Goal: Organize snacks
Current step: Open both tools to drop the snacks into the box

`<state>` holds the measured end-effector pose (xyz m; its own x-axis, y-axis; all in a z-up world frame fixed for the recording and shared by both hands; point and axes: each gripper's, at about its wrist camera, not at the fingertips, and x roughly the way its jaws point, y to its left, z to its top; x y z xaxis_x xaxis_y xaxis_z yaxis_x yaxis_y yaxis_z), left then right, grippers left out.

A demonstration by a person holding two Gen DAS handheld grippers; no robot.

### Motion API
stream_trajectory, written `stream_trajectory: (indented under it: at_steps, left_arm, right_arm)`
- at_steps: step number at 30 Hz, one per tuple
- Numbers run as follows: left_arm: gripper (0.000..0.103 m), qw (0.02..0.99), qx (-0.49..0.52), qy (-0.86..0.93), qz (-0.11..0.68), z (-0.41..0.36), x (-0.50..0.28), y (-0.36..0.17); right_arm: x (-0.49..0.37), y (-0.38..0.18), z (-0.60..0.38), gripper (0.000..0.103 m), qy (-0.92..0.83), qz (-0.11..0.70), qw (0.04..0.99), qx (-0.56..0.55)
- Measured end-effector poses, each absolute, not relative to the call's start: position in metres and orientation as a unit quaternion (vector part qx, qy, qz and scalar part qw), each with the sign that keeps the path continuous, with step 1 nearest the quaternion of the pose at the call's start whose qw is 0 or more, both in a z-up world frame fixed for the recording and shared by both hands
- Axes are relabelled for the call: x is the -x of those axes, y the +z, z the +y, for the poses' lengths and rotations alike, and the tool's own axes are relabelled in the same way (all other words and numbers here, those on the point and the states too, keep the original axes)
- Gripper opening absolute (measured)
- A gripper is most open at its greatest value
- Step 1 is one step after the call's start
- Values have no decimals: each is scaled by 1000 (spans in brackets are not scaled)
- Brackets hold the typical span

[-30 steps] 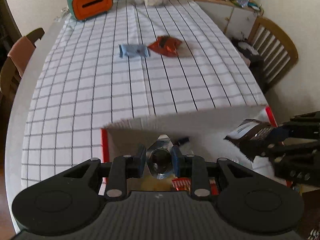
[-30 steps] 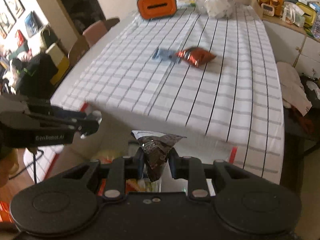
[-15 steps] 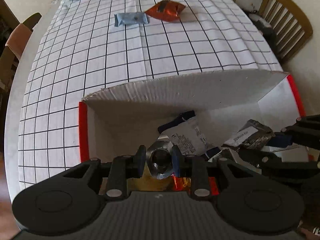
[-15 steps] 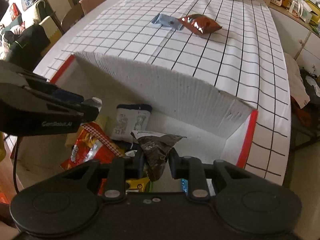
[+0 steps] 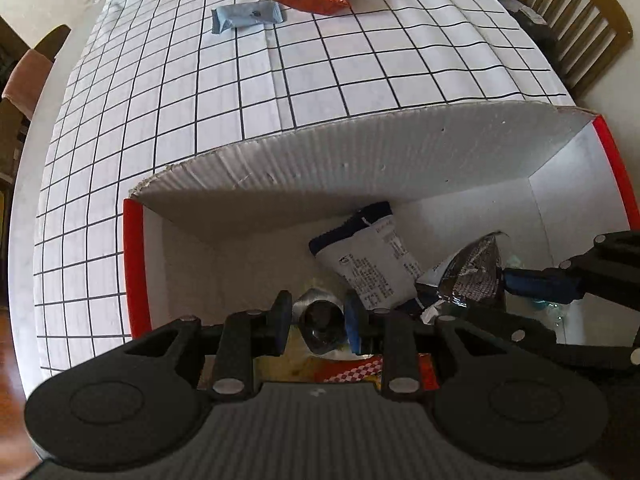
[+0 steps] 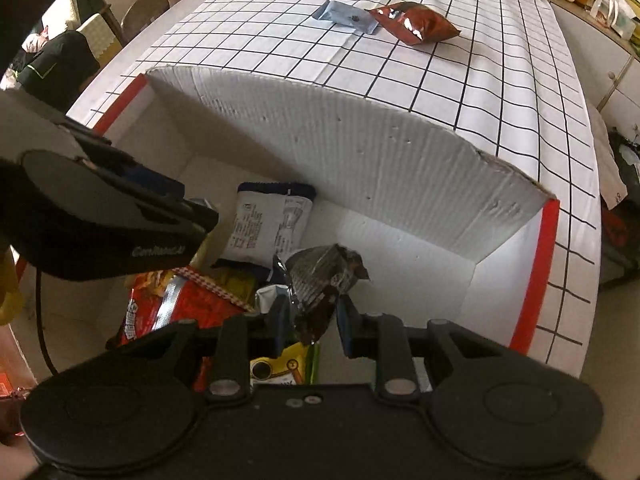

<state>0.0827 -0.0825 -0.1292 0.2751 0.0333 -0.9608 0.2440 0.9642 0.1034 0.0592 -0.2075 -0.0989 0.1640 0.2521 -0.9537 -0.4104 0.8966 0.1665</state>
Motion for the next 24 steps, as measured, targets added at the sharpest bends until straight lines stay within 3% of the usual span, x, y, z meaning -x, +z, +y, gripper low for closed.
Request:
stream_trajectory:
  at_steps: [5,8,10,12,24]
  left_arm:
    - [28,793,-114,-71,594,-80,-80,-127]
    - [36,797,-107,-71,589,-79,-78,-124]
    - [48,803,-100,-72,583,-79,-76,-120]
    - [53,811,-93,-72,574,-79,-73,-114]
    - [69,851,-68,-78,515,-81,-53,-76]
  right_arm:
    - [-59,-91,-214,24,222,603,765,40]
    - [-58,-83,-217,25,228,595,770,25]
    - [-56,-79,-220,25,230,592,772,18]
    - [-54,-74,-222,25,233,589,774,12]
    - [-44,-40,-242,28,252,554,793,-30]
